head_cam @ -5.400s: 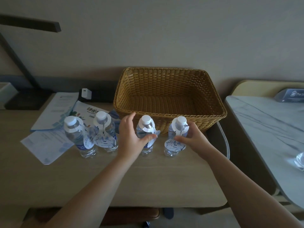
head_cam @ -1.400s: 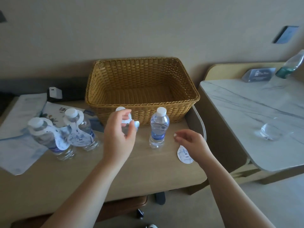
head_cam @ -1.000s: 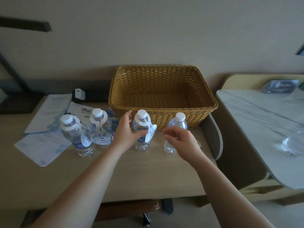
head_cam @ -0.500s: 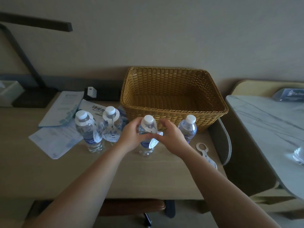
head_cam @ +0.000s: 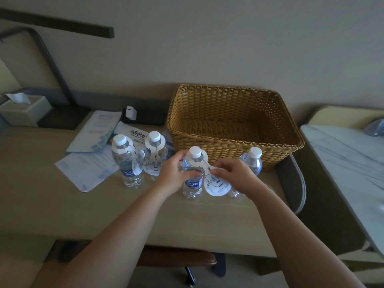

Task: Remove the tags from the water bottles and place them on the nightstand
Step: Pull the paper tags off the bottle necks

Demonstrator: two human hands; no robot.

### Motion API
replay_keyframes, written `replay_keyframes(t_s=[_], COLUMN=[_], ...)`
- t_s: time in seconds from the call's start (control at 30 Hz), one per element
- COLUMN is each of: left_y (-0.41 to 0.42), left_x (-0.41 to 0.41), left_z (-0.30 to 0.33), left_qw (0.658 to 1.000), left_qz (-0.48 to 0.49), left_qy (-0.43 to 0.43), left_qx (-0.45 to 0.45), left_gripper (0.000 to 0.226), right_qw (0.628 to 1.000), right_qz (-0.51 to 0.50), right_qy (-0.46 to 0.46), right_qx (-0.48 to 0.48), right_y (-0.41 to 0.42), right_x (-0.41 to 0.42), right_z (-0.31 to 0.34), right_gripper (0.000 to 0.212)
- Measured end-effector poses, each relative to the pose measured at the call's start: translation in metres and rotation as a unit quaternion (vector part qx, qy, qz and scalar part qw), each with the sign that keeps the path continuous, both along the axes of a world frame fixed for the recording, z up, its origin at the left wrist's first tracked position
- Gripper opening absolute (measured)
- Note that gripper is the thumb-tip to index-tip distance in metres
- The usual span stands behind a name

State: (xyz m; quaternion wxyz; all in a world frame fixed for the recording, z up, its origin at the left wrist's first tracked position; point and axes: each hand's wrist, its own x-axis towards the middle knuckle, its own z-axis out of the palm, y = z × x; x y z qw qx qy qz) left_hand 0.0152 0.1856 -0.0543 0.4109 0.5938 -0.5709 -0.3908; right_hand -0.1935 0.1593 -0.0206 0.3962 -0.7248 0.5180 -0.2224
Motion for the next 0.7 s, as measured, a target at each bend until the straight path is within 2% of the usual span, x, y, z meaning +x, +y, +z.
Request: replay_keyframes(t_s=[0.1,0.27,0.37,0.6,0.7], left_y=[0.0,0.002,0.005,0.007,0.008], left_x=[-0.005,-0.009,-0.012,-0.016,-0.019], left_z=[-0.003,-0.004,-0.003,-0.008,-0.006], left_qw=[1.0,1.0,1.0,0.998,0.998], left_qz=[0.004,0.01,0.01,0.039,0.037], left_qy=[-0.011,-0.011,-0.016,-0.03,-0.019], left_qx=[-0.007,-0.009,-0.023,-0.034,-0.05], left_gripper=[0.071,0.069,0.057,0.064,0.063], right_qw=[0.996,0.98,0.978,0.982,0.976], right_qz=[-0.004,0.005,-0.004,-0.041,-0.078], right_qy=[-0.086,-0.187,-0.202,-0.182,-0.204], right_qx=[0.031,0.07,0.059,0.005,-0.017], right_y=[0.001,0.004,0.004,0.0,0.004], right_x=[-0.003,0.006,0.016,0.033,0.027], right_z=[0.011,0.024,0.029,0.038,0.041], right_gripper=[0.002,0.009,0.01,0.007,0.009])
